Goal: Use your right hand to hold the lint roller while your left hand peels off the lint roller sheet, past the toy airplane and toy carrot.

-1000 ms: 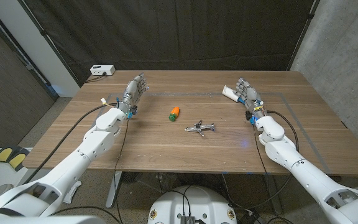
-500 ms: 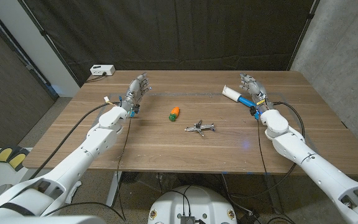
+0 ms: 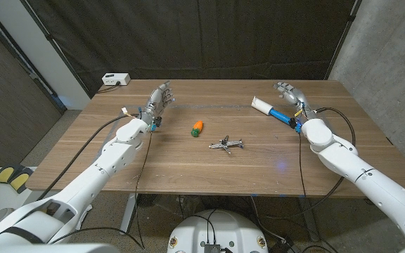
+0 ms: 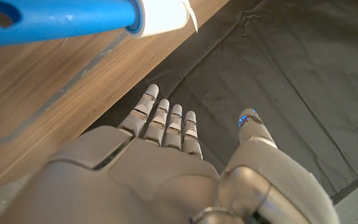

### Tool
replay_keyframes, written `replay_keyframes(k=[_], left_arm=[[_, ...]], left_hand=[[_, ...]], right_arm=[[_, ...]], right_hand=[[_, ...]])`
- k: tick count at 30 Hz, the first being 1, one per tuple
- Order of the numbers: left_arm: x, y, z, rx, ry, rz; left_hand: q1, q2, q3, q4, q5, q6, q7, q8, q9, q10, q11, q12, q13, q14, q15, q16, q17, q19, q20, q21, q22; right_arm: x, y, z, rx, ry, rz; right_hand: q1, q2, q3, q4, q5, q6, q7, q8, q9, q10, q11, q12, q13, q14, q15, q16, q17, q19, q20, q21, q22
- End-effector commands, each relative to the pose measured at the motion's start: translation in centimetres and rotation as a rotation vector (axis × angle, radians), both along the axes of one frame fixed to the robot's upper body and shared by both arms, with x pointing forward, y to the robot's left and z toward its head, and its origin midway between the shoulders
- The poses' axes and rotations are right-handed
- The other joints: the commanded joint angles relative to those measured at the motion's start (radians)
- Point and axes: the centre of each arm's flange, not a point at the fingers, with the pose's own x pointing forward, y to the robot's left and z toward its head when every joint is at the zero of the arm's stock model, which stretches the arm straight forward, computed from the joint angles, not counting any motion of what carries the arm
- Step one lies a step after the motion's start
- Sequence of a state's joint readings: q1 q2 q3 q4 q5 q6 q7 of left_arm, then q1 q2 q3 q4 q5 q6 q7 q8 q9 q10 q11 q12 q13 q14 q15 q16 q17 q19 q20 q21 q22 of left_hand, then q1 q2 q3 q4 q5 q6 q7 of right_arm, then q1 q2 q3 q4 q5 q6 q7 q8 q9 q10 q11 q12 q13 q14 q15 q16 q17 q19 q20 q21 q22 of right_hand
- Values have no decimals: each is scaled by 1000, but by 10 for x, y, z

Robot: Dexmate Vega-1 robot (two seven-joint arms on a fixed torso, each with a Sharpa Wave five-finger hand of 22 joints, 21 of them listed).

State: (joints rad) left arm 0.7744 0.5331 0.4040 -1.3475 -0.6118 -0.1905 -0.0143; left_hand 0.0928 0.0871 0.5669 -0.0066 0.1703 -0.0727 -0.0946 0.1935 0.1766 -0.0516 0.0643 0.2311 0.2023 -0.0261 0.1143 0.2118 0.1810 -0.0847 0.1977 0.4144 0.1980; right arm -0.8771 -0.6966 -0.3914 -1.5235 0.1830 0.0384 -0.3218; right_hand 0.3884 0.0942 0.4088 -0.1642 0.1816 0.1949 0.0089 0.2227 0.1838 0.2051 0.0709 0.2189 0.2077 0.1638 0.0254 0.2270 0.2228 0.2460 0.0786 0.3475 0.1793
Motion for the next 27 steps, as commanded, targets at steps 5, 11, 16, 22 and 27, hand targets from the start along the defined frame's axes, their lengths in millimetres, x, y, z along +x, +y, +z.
replay_keyframes(k=[5, 11, 16, 22, 27], left_arm=[[-1, -10, 2, 13, 6, 1], [-1, -12, 2, 17, 7, -2], [-1, -12, 2, 19, 8, 2], [-1, -12, 4, 22, 5, -1], [-1, -12, 4, 23, 7, -3]], left_hand=[[-7, -2, -1, 1, 2, 9, 2, 7, 3, 7, 3, 6, 3, 11, 7, 3, 5, 4, 14, 1, 3], [-8, -2, -1, 1, 2, 12, 5, 7, 3, 7, 3, 5, 3, 13, 7, 2, 5, 5, 14, 0, 3], [-9, -2, -1, 1, 2, 13, 6, 6, 3, 8, 4, 6, 3, 11, 7, 0, 5, 3, 14, -1, 3], [-10, -2, 0, 1, 2, 16, 6, 6, 3, 11, 4, 6, 3, 9, 6, -2, 6, 2, 15, -2, 3], [-11, -2, 0, 1, 2, 16, 5, 5, 3, 11, 4, 6, 3, 8, 7, -3, 6, 0, 15, -3, 3]], right_arm=[[-23, -1, 7, -233, 54, -222], [-24, 4, 6, -297, 91, -278], [-24, 7, 5, -333, 119, -316], [-22, 12, 4, -380, 152, -354], [-16, 17, 2, -430, 194, -386]], right_hand=[[20, 8, 9, -1, 3, 13, -1, 4, 5, 15, -3, 4, 3, 17, -9, 7, 1, 23, -23, 2, 3], [28, 8, 11, -3, 3, 20, -2, 5, 6, 23, -5, 6, 3, 20, -12, 8, 0, 25, -18, 0, 3], [35, 10, 13, -3, 2, 28, -2, 5, 6, 33, -2, 8, 3, 28, -15, 10, -1, 31, -24, 0, 3], [41, 14, 16, -4, 2, 29, -1, 5, 6, 37, -3, 9, 3, 30, -16, 11, -1, 33, -25, 0, 3], [48, 16, 19, -5, 2, 34, -4, 5, 6, 41, -4, 10, 3, 34, -22, 12, -2, 35, -22, -1, 3]])
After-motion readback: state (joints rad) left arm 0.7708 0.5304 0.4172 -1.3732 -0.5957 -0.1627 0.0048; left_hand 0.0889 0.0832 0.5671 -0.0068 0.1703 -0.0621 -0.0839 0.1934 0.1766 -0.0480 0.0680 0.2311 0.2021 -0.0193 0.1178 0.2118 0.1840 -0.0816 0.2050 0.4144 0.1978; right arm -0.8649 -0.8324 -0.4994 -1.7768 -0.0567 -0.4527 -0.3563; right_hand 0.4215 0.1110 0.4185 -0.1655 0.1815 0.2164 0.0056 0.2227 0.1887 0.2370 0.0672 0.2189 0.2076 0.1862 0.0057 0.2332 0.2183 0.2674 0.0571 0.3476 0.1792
